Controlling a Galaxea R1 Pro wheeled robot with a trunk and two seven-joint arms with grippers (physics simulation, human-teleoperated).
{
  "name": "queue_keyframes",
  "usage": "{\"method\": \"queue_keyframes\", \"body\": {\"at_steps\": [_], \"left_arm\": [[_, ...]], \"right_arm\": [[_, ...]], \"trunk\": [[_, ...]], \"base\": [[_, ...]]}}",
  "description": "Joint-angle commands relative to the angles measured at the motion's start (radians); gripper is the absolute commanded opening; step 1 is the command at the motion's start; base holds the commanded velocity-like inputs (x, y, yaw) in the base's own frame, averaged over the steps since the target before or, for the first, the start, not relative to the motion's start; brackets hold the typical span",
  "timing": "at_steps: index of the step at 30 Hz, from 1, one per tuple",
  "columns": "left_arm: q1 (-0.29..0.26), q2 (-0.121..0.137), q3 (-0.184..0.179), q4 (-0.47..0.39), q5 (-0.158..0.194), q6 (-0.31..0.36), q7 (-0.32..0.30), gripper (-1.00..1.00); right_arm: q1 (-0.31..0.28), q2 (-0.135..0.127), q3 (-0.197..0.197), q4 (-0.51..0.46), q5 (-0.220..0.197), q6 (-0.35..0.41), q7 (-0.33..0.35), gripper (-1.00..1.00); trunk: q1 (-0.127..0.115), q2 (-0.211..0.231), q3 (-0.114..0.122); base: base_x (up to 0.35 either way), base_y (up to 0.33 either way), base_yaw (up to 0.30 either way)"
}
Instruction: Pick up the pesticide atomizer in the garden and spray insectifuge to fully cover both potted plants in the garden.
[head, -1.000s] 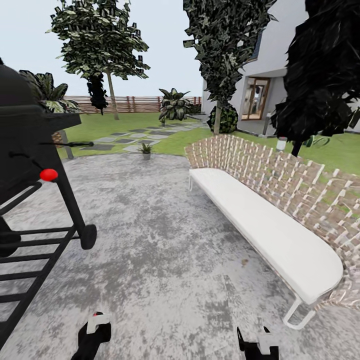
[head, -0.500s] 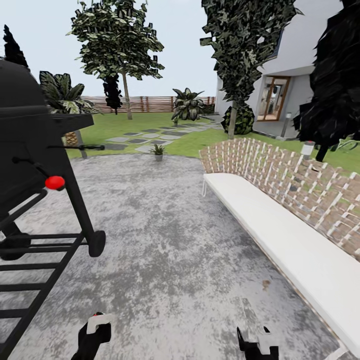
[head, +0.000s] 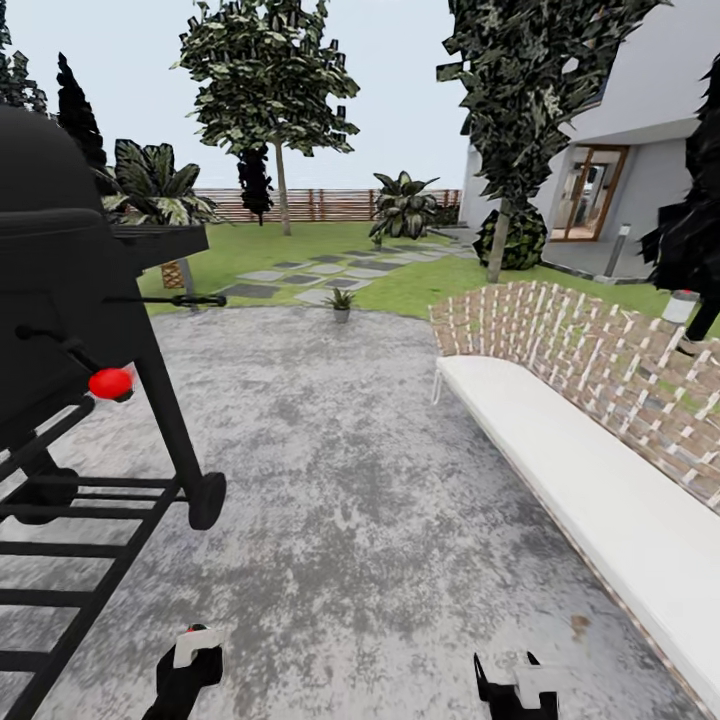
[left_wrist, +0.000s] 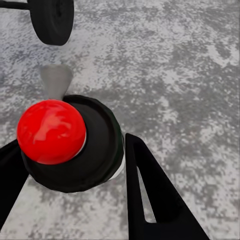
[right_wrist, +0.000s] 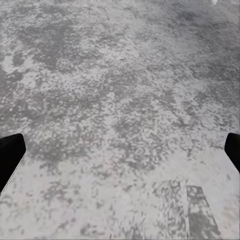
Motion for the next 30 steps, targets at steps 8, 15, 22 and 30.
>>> {"method": "queue_keyframes", "body": {"at_steps": [8,15,22,30], "left_arm": [[-0.001,0.0,-0.003,0.001,0.01,-0.003,-0.001,-1.0],[-0.001,0.0,-0.003,0.001,0.01,-0.003,-0.002,-1.0],[-0.001,0.001,-0.003,0.001,0.01,-0.003,-0.002,-1.0],[-0.001,0.001,-0.003,0.001,0.01,-0.003,-0.002,-1.0]], "right_arm": [[-0.001,0.0,-0.001,0.0,0.006,-0.002,-0.004,1.0],[-0.001,0.0,-0.001,0.0,0.006,-0.002,-0.004,1.0],[-0.001,0.0,-0.001,0.001,0.006,-0.003,-0.004,1.0],[-0.001,0.0,-0.001,0.002,0.007,-0.002,-0.004,1.0]], "trunk": [[0.0,0.0,-0.001],[0.0,0.0,-0.001],[0.0,0.0,-0.001],[0.0,0.0,-0.001]], "base": [[0.34,0.0,0.007],[0.34,-0.031,0.0],[0.336,-0.092,0.0],[0.334,-0.102,0.0]]}}
